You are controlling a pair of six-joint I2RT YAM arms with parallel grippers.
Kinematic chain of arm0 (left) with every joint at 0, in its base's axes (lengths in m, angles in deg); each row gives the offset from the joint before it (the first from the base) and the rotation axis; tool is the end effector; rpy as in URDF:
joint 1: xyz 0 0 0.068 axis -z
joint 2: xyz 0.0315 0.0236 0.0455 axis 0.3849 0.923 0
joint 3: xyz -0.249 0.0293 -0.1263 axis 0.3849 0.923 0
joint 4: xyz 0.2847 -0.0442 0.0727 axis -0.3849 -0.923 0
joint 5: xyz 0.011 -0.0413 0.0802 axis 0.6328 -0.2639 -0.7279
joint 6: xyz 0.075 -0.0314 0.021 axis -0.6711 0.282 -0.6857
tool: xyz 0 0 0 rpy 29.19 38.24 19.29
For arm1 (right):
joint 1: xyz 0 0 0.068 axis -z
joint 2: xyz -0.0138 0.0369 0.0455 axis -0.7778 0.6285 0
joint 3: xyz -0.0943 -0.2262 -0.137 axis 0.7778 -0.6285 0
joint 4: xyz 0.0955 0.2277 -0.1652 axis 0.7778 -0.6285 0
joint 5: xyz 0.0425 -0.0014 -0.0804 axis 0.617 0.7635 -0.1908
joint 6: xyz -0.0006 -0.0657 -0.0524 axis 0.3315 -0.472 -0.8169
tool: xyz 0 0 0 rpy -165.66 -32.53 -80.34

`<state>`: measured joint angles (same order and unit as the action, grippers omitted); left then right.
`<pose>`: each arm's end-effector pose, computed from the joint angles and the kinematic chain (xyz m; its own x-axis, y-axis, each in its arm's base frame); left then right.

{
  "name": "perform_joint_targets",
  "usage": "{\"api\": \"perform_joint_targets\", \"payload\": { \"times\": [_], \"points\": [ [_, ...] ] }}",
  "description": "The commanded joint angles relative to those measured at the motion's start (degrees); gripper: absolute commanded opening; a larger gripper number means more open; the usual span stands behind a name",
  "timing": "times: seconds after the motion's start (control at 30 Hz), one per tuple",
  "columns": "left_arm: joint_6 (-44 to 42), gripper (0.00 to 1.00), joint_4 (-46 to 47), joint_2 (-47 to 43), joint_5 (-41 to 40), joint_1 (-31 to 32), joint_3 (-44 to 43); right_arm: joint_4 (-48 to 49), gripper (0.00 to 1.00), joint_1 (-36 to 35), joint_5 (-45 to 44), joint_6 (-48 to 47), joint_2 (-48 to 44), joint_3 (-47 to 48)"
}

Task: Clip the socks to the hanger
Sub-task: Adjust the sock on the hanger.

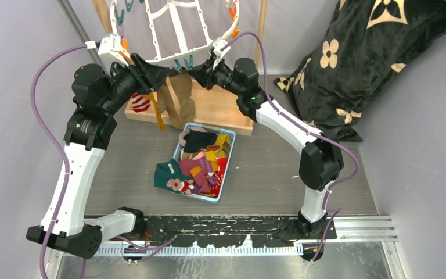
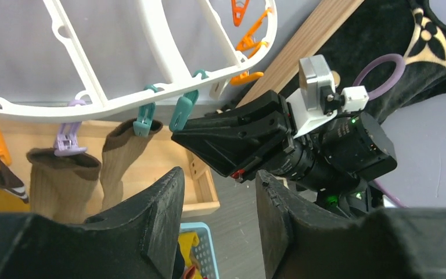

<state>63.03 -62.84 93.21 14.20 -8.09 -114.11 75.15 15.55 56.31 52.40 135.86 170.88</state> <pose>0.2743 -0.0899 0.5325 -0.2319 -0.4610 -0.8566 0.4238 0.7448 -0.5155 0.4089 0.3266 0.3990 0.0863 0.1196 -0.9891 -0.8509 0.5253 -0.0107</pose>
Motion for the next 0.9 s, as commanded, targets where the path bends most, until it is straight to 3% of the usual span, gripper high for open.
{"api": "perform_joint_targets", "payload": {
  "times": [0.0, 0.5, 0.87],
  "points": [
    [1.2, 0.48, 1.5, -0.3, 3.1, -0.2, 1.3, 4.9, 0.06, -0.5, 1.2, 1.4, -5.9, -1.0],
    [6.7, 0.46, 5.6, 4.6, 2.8, 0.5, -0.1, 5.1, 0.04, -8.5, -2.8, -1.4, -11.5, -4.4],
    [4.7, 0.27, 7.9, 4.3, -3.3, 0.0, 0.5, 5.4, 0.04, -9.8, -4.0, -0.6, -10.8, -3.4]
  ]
}}
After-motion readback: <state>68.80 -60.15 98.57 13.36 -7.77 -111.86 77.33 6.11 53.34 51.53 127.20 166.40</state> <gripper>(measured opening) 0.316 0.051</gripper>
